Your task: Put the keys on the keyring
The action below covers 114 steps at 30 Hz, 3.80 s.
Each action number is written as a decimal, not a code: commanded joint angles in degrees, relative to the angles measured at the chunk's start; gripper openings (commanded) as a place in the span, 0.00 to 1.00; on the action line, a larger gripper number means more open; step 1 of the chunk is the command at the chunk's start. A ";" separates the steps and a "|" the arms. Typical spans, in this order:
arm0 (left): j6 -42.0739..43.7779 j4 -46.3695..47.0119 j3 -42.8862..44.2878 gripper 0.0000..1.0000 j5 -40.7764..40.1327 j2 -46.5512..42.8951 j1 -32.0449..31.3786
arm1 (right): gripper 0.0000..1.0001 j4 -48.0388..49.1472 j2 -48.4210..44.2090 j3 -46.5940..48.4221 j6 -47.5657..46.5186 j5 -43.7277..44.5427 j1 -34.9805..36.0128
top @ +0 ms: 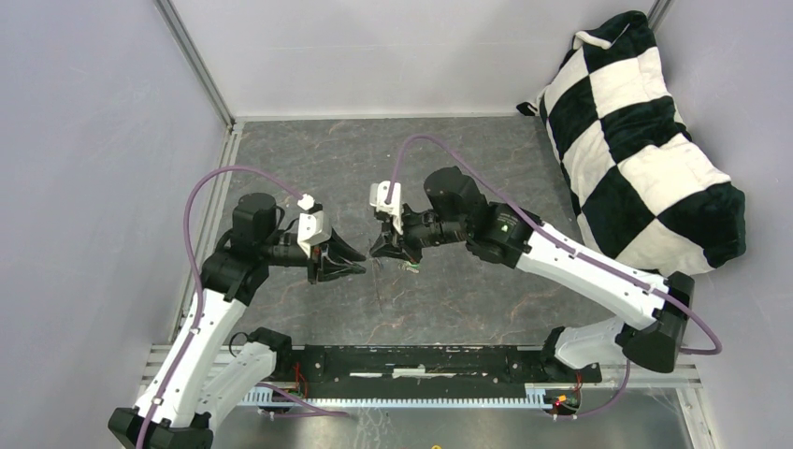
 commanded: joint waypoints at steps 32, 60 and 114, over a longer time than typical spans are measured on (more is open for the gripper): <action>12.22 -7.65 4.24 0.18 -0.71 3.95 -0.31 | 0.01 -15.24 10.79 18.88 -4.23 3.34 4.88; -27.52 27.94 0.93 0.02 3.53 -0.24 -0.79 | 0.47 18.05 -12.31 -8.21 7.46 -2.51 -1.87; -17.77 19.29 5.02 0.02 8.10 0.07 -0.83 | 0.10 26.63 -9.07 -12.73 12.62 -8.63 -3.27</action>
